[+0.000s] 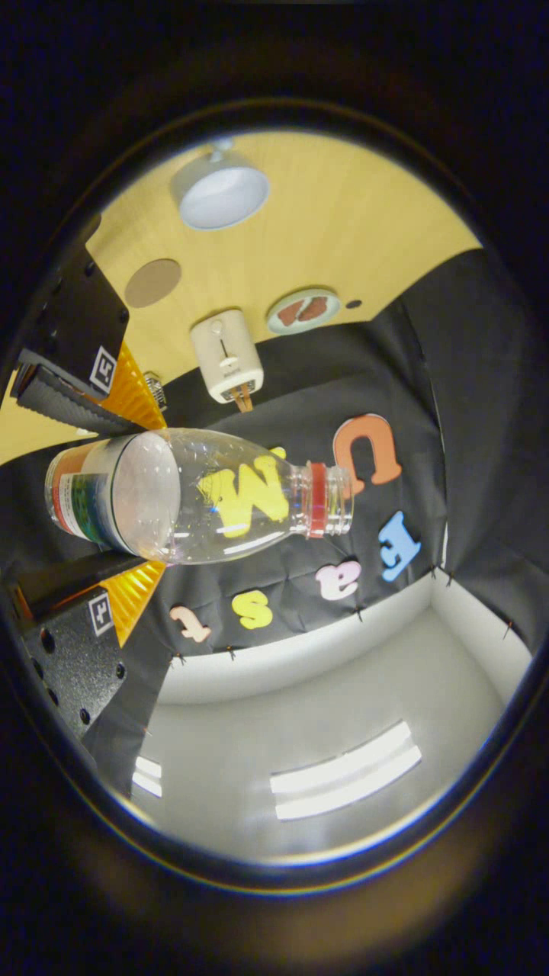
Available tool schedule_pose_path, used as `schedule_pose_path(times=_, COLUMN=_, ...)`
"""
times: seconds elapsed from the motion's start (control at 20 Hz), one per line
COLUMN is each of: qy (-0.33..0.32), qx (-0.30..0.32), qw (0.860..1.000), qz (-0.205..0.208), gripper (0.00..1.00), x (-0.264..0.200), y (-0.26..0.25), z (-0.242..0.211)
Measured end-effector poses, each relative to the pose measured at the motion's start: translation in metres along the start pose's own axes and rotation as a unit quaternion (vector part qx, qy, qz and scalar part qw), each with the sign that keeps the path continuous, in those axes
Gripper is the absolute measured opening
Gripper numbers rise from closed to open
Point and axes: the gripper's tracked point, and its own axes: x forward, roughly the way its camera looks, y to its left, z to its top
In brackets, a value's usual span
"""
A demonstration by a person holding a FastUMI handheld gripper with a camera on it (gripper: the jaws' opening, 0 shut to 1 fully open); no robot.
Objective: Take the bottle from table, then pour the juice into the cup, finally place the bottle on the coaster
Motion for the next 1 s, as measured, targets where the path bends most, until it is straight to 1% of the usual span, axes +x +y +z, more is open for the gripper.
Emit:
schedule_pose_path(times=0.15, qy=0.001, qx=0.096, qw=0.995, qz=-0.025, gripper=0.79, x=0.001, y=-0.022, z=0.004)
schedule_pose_path(times=0.25, qy=0.019, qx=0.147, qw=0.989, qz=-0.019, gripper=0.79, x=0.003, y=-0.031, z=0.000)
schedule_pose_path(times=0.3, qy=0.032, qx=0.169, qw=0.985, qz=-0.008, gripper=0.79, x=0.006, y=-0.031, z=-0.002)
schedule_pose_path(times=0.45, qy=0.068, qx=0.239, qw=0.969, qz=0.012, gripper=0.79, x=0.009, y=-0.034, z=-0.010)
schedule_pose_path(times=0.55, qy=0.088, qx=0.281, qw=0.955, qz=0.022, gripper=0.79, x=0.014, y=-0.035, z=-0.017)
schedule_pose_path(times=0.7, qy=0.119, qx=0.351, qw=0.928, qz=0.043, gripper=0.79, x=0.020, y=-0.030, z=-0.022)
schedule_pose_path(times=0.8, qy=0.127, qx=0.385, qw=0.913, qz=0.049, gripper=0.79, x=0.031, y=-0.033, z=-0.023)
schedule_pose_path(times=1.0, qy=0.141, qx=0.445, qw=0.881, qz=0.078, gripper=0.79, x=0.049, y=-0.022, z=-0.021)
